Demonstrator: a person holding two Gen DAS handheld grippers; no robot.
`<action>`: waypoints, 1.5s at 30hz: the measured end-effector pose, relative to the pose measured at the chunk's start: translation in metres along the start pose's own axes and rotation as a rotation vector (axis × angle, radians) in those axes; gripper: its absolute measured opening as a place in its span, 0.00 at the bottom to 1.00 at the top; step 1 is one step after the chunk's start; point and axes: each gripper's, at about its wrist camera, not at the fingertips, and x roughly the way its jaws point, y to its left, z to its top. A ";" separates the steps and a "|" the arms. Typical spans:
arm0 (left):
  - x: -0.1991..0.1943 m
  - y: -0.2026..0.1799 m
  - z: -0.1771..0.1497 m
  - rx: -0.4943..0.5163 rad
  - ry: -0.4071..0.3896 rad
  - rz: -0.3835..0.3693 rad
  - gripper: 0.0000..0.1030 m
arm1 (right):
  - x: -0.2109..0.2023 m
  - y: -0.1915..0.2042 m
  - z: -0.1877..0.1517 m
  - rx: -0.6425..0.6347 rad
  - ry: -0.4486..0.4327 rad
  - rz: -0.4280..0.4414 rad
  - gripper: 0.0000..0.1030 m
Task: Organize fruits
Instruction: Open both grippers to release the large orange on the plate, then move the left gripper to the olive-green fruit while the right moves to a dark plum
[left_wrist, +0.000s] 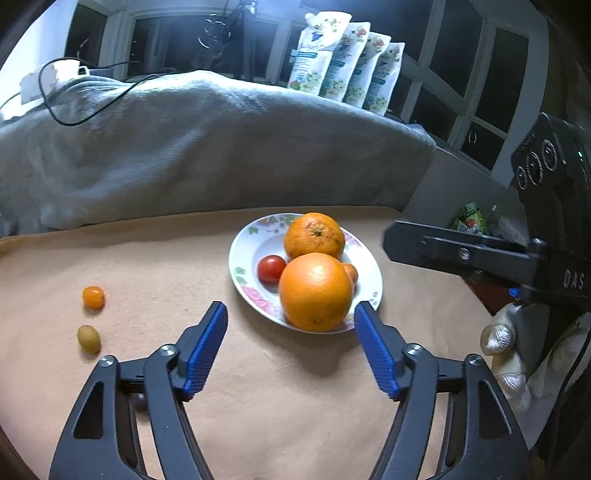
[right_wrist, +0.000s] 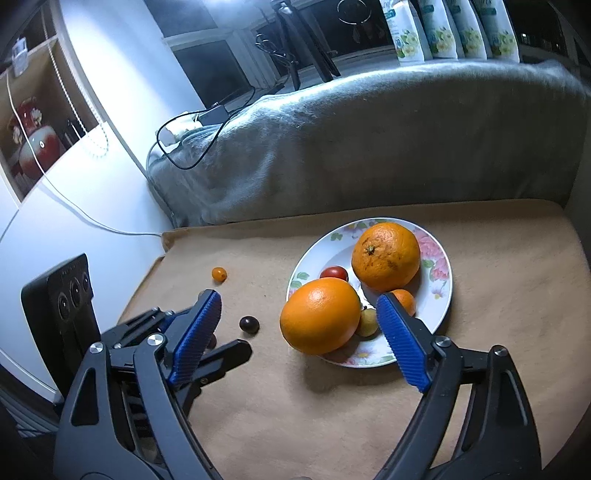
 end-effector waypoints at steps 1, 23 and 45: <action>-0.001 0.001 -0.001 -0.001 0.000 0.003 0.72 | -0.001 0.001 -0.001 -0.006 -0.002 -0.003 0.89; -0.045 0.089 -0.013 -0.092 -0.016 0.169 0.75 | 0.002 0.037 -0.021 -0.100 0.005 0.013 0.89; -0.038 0.154 -0.045 -0.200 0.039 0.192 0.65 | 0.073 0.094 -0.046 -0.263 0.151 0.021 0.63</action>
